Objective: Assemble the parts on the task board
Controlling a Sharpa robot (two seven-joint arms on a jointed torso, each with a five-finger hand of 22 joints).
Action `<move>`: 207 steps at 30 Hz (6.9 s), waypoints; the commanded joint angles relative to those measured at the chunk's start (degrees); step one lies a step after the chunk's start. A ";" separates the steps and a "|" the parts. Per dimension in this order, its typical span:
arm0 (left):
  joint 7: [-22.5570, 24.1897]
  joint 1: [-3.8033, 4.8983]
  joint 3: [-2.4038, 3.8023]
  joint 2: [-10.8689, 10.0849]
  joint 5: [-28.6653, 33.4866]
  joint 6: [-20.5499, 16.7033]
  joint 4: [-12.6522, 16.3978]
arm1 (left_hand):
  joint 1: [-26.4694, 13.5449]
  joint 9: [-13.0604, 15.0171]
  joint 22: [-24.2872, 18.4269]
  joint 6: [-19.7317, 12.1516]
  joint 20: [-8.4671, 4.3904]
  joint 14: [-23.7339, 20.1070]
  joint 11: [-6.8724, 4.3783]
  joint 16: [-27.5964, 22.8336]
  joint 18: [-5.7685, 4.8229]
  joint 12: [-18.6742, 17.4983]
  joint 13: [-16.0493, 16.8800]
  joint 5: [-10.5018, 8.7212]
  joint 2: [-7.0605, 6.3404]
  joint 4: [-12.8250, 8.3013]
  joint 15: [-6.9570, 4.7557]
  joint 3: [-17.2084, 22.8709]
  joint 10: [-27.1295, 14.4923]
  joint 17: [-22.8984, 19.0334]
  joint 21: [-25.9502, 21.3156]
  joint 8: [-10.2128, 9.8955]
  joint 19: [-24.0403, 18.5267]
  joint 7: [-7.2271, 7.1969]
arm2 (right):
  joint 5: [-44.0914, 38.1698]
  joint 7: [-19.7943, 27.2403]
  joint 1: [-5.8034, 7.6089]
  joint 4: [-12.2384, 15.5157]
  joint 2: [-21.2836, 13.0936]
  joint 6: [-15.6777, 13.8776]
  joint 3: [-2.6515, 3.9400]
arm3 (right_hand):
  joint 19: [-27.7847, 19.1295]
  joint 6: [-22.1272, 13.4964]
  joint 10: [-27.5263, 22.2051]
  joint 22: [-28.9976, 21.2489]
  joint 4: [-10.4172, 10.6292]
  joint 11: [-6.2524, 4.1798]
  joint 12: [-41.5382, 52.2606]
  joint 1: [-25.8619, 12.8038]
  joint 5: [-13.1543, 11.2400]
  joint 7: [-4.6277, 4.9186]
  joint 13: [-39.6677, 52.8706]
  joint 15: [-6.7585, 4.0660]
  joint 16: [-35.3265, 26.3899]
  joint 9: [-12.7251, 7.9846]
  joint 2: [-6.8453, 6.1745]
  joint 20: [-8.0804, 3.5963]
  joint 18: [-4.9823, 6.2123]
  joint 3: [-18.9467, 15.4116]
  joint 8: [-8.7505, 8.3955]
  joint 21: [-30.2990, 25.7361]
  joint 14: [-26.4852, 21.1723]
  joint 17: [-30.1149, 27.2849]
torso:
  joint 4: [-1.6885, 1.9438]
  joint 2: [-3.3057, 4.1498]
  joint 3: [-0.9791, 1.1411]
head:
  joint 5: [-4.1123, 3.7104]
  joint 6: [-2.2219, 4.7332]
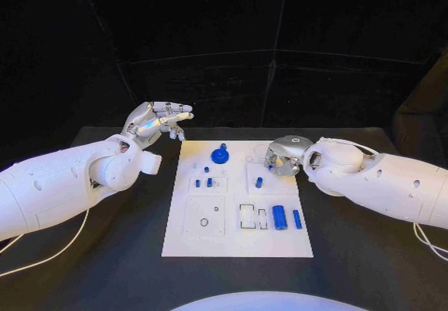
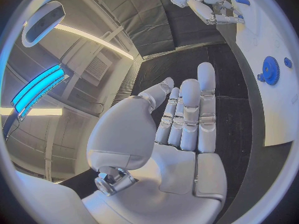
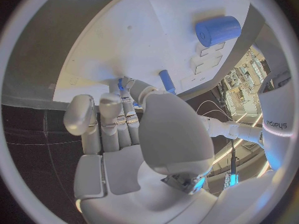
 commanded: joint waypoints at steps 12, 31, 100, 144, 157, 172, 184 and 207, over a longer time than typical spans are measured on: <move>0.38 0.08 0.05 -0.17 0.48 0.68 -0.30 | -0.89 -0.03 -0.32 -0.25 0.04 -0.64 0.12 -0.41 0.75 0.52 -0.09 -0.16 -0.31 0.10 0.17 -0.76 -0.32 -0.28 -0.73 0.20 -0.38 0.14 | -2.48 -2.42 -0.49 0.66 -0.01 -2.36 -0.23 | 1.21 1.47 1.79 3.16 -1.15 -0.33 -0.15 -0.13 -0.64 -0.17 0.01 -0.43 3.28 0.13 1.33 -0.24 -1.41 2.50 0.41 2.87 2.07 2.04 | -0.07 -0.07 0.00 | -0.14 -0.19; 0.19 0.08 0.05 -0.27 0.48 0.41 -0.59 | -1.00 -0.05 -0.48 -0.54 0.09 -0.73 0.22 -0.44 0.74 0.61 -0.11 -0.16 -0.38 0.14 0.24 -1.12 -0.64 -0.41 -0.94 0.17 -0.36 0.25 | -1.62 -2.99 -0.40 7.38 -4.18 -10.70 -0.11 | 1.60 1.52 1.83 4.25 -1.41 -0.30 -0.47 -0.72 -0.55 -0.15 -0.03 -0.40 4.26 0.08 0.91 -0.21 -1.61 2.76 0.23 3.81 1.97 2.56 | 0.06 -0.09 -0.03 | -0.19 -0.11; -0.08 0.00 -0.04 1.67 0.48 1.34 -2.11 | -1.24 -0.02 -0.75 -0.87 0.19 -0.85 0.32 -0.43 0.72 0.90 -0.09 -0.16 -0.35 0.32 0.35 -1.80 -1.01 -0.60 -1.27 0.26 -0.32 0.35 | -0.13 -1.43 -4.81 12.98 8.00 -4.17 -2.74 | 1.79 1.20 1.65 5.47 -1.93 0.00 -1.18 -1.56 0.47 0.18 -0.03 -0.13 6.04 -0.08 0.55 0.02 -1.80 3.40 -0.29 4.92 1.77 3.31 | 0.01 0.04 -0.04 | 4.25 -1.90; -1.77 -0.01 -0.06 1.56 0.48 2.09 -2.30 | -1.08 -0.02 -0.94 -1.19 0.24 -0.97 0.40 -0.43 0.72 1.08 -0.09 -0.16 -0.34 0.24 0.40 -2.20 -1.40 -0.75 -1.51 0.30 -0.31 0.43 | -1.75 -1.81 -4.83 12.92 8.15 -8.41 -2.74 | -2.88 -8.90 -9.57 0.29 -0.20 2.59 -3.07 -5.29 -0.28 2.20 0.07 2.06 4.54 -0.40 -2.30 2.17 -0.38 -3.65 -0.79 0.40 -0.32 -1.46 | 0.00 -0.04 -0.03 | 4.36 -2.14; -2.09 -0.01 -0.06 1.42 0.48 2.43 -2.55 | -0.77 -0.01 -1.06 -1.39 0.27 -1.07 0.43 -0.42 0.73 1.24 -0.08 -0.16 -0.22 0.08 0.44 -2.37 -1.66 -0.84 -1.67 0.36 -0.29 0.46 | 2.57 -7.21 -2.82 19.53 -2.83 -7.11 -1.37 | -2.12 -8.23 -9.74 0.85 0.84 1.95 0.03 -5.98 0.72 1.48 0.06 1.62 5.31 -0.33 -2.60 1.83 -0.51 -7.05 -0.73 0.85 -0.22 -1.79 | -0.25 -0.06 -0.02 | 2.55 -1.18; -2.18 -0.07 -0.07 1.55 0.48 3.03 -2.81 | -0.39 0.02 -1.14 -1.46 0.27 -1.13 0.43 -0.40 0.74 1.38 -0.07 -0.15 -0.01 -0.11 0.43 -2.36 -1.80 -0.91 -1.76 0.45 -0.27 0.47 | 1.45 -10.72 -0.62 17.46 -7.32 -1.22 -0.62 | -2.91 -11.14 -14.07 -1.03 2.74 1.97 2.65 -3.99 0.83 0.86 0.05 1.59 4.31 -0.33 -2.36 1.76 -0.15 -16.71 -0.78 -0.95 -0.70 -4.87 | -0.08 -0.04 0.05 | 1.83 -0.44; -2.25 -0.11 -0.11 1.59 0.48 3.04 -2.94 | -0.35 0.02 -1.18 -1.51 0.27 -1.16 0.46 -0.39 0.74 1.46 -0.06 -0.16 -0.04 -0.15 0.44 -2.46 -1.86 -0.94 -1.80 0.49 -0.25 0.51 | 1.53 -8.85 -0.61 15.89 -5.14 0.00 -0.64 | -2.51 -10.12 -12.48 -0.83 2.60 1.53 4.94 -1.67 0.90 0.49 0.16 1.27 4.81 -0.21 -0.14 1.56 -0.21 -17.57 -0.50 -0.85 -0.54 -4.94 | -0.04 -0.05 -0.08 | 1.93 -0.50; -2.41 -0.21 -0.15 1.84 0.48 3.19 -3.35 | -0.39 0.03 -1.20 -1.52 0.28 -1.17 0.48 -0.38 0.73 1.51 -0.06 -0.17 -0.03 -0.12 0.46 -2.53 -1.88 -0.96 -1.83 0.52 -0.25 0.52 | 2.82 -7.12 -0.70 13.96 -3.49 3.92 -0.67 | 1.38 -4.10 -1.51 4.91 2.88 0.21 3.37 0.21 -0.42 0.44 -0.22 0.22 10.20 0.01 2.26 0.59 -1.56 -11.06 0.57 4.07 0.72 0.02 | -0.08 -0.02 -0.03 | 2.00 -0.73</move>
